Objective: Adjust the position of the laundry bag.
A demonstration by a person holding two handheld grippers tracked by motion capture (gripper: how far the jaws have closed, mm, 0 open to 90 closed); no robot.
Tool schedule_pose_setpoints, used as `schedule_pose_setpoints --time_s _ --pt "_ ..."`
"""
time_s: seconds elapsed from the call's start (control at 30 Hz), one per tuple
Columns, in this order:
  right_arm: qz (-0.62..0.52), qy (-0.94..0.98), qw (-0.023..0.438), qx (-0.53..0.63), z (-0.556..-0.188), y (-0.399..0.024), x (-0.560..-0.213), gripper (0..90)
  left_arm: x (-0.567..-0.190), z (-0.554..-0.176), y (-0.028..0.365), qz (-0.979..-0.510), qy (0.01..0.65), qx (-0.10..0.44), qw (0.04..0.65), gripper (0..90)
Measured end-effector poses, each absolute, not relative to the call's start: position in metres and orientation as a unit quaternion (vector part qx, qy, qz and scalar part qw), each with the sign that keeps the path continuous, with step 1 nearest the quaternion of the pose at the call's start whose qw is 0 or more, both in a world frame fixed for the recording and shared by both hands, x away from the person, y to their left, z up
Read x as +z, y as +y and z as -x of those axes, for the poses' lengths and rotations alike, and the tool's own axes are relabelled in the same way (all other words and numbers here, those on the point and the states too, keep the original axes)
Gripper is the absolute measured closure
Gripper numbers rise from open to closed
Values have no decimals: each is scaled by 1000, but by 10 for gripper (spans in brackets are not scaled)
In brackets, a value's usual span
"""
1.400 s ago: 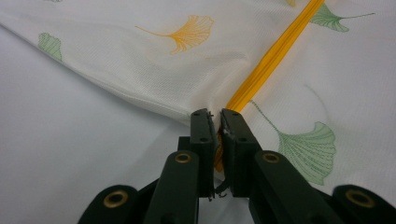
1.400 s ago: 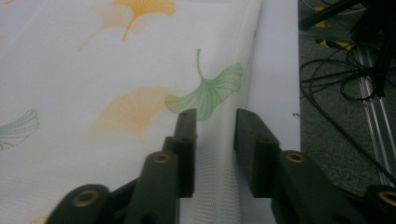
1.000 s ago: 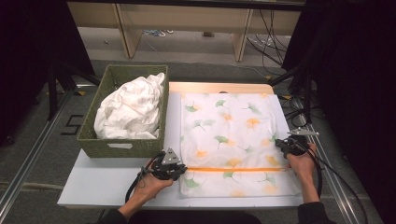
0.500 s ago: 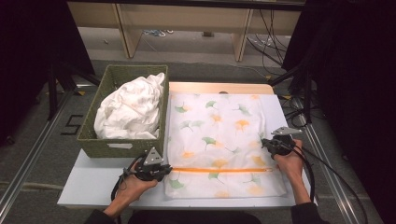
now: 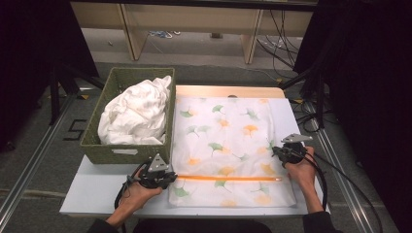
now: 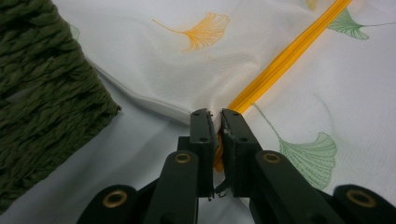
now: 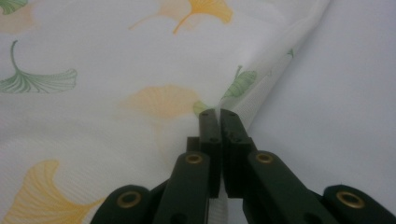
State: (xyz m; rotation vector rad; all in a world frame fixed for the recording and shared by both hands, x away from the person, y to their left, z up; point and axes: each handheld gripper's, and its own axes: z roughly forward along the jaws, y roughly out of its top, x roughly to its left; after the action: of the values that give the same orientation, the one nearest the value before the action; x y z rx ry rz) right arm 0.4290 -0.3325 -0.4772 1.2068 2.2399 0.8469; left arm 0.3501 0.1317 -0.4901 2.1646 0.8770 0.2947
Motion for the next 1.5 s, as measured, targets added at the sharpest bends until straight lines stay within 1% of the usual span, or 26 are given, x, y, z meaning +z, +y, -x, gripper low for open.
schedule_pose_setpoints --time_s 0.13,0.17,0.27,0.33,0.37,0.43,0.5,0.53,0.57,0.6,0.63,0.67,0.7,0.77,0.8,0.83,0.87,0.9,1.1,1.13,1.17,1.23,1.3,1.37,1.43,1.5 --pt "-431 814 234 311 -428 -339 -479 899 -490 -350 131 -850 341 113 384 822" --pt "-446 810 223 309 -426 -338 -479 899 -490 -350 131 -851 340 111 385 821" --pt "-437 811 230 314 -428 -339 -479 894 -489 -350 132 -849 346 109 384 816" --pt "-438 810 230 315 -428 -339 -479 882 -489 -351 132 -848 350 106 383 793" --pt "-447 802 233 320 -428 -341 -478 788 -490 -351 132 -848 356 104 379 763" --pt "-468 788 229 326 -426 -343 -474 716 -489 -351 132 -844 361 105 383 715" --pt "-471 784 225 337 -425 -346 -472 627 -486 -352 132 -839 368 106 386 616" --pt "-471 784 225 337 -425 -346 -472 627 -486 -352 132 -839 368 106 386 571" --pt "-462 783 232 346 -424 -348 -470 574 -484 -351 133 -841 366 107 384 571" --pt "-464 783 234 341 -423 -349 -468 535 -482 -350 133 -839 367 113 386 546" --pt "-480 776 223 343 -419 -348 -466 481 -479 -347 133 -838 365 120 387 484" --pt "-486 771 223 346 -417 -348 -464 455 -477 -345 132 -835 365 121 394 460" --pt "-486 771 223 346 -417 -348 -464 455 -477 -345 132 -835 365 121 394 444" --pt "-479 772 225 353 -413 -349 -461 406 -471 -341 129 -827 363 123 412 425" --pt "-491 764 213 360 -407 -346 -457 350 -468 -338 126 -821 357 118 429 389" --pt "-492 766 207 359 -405 -345 -456 329 -466 -336 124 -820 356 119 432 375" --pt "-492 766 207 359 -405 -345 -456 329 -466 -336 124 -820 356 119 432 359" --pt "-484 765 216 365 -398 -344 -454 291 -464 -335 122 -821 351 120 434 340" --pt "-484 759 231 370 -385 -345 -449 237 -461 -333 111 -808 353 113 459 294" --pt "-482 759 220 378 -384 -345 -449 231 -461 -333 110 -808 351 111 460 283" --pt "-475 764 227 374 -383 -346 -448 227 -461 -333 108 -803 355 112 465 270" --pt "-481 762 221 374 -381 -345 -448 225 -461 -333 108 -809 348 116 460 253" --pt "-482 761 215 379 -377 -344 -446 223 -460 -333 106 -803 355 111 465 186" --pt "-485 756 219 381 -372 -345 -443 200 -459 -333 102 -803 352 110 469 178" --pt "-486 751 221 389 -370 -344 -443 206 -459 -333 101 -805 349 115 466 172" --pt "-461 760 239 391 -367 -348 -441 243 -460 -333 98 -803 348 110 471 166"
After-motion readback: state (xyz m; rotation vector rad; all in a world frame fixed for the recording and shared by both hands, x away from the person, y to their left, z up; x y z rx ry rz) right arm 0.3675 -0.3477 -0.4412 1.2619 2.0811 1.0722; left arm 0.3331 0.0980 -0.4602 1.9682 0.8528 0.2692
